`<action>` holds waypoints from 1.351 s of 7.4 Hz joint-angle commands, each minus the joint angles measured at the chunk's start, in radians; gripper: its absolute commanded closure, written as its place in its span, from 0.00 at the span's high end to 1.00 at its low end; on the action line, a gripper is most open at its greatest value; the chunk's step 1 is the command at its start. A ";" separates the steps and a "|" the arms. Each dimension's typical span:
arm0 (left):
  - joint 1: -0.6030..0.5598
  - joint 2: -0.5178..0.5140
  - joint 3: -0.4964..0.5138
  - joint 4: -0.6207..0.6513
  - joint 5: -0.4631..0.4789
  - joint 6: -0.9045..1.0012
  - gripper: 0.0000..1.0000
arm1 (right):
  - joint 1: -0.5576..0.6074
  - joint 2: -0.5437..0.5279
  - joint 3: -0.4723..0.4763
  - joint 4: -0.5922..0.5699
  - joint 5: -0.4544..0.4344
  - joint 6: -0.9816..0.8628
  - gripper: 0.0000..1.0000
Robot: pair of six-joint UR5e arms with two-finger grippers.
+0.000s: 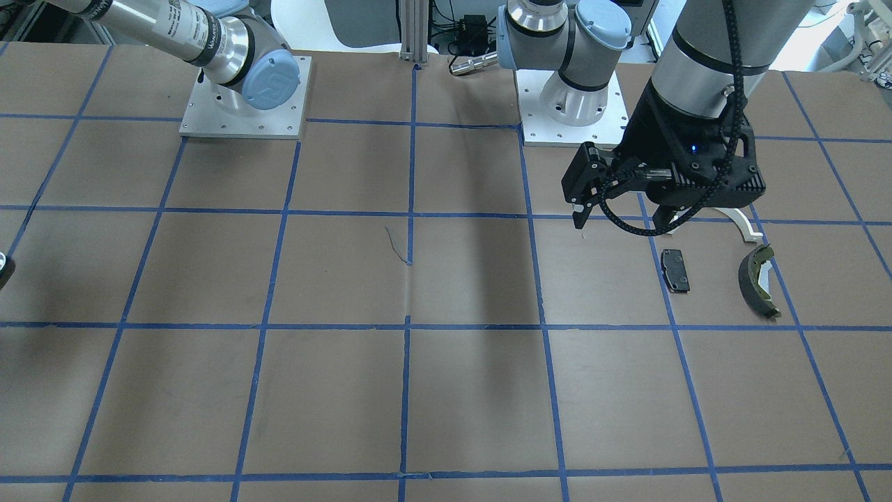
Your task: Place bearing gear from tray to pile
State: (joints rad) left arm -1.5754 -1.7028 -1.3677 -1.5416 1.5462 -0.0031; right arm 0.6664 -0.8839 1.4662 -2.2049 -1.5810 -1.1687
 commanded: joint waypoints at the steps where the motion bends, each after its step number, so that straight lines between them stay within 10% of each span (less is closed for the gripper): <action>1: 0.000 0.000 -0.001 0.000 0.000 0.000 1.00 | -0.001 0.006 -0.001 -0.001 0.004 0.010 0.40; 2: 0.000 0.000 0.001 0.000 0.000 0.000 1.00 | -0.001 0.005 -0.001 0.001 0.003 0.018 0.09; 3: 0.000 0.000 -0.001 0.000 0.000 0.000 1.00 | -0.001 0.002 -0.001 0.002 0.015 0.017 0.00; 6: 0.006 0.003 -0.001 0.000 0.000 0.000 1.00 | 0.056 -0.056 0.011 0.026 0.015 0.110 0.00; 10: 0.011 0.005 -0.001 -0.002 0.000 0.002 1.00 | 0.420 -0.211 0.173 0.105 0.022 0.535 0.00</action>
State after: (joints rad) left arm -1.5646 -1.6986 -1.3683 -1.5426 1.5468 -0.0017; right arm 0.9613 -1.0705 1.5694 -2.0996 -1.5634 -0.7999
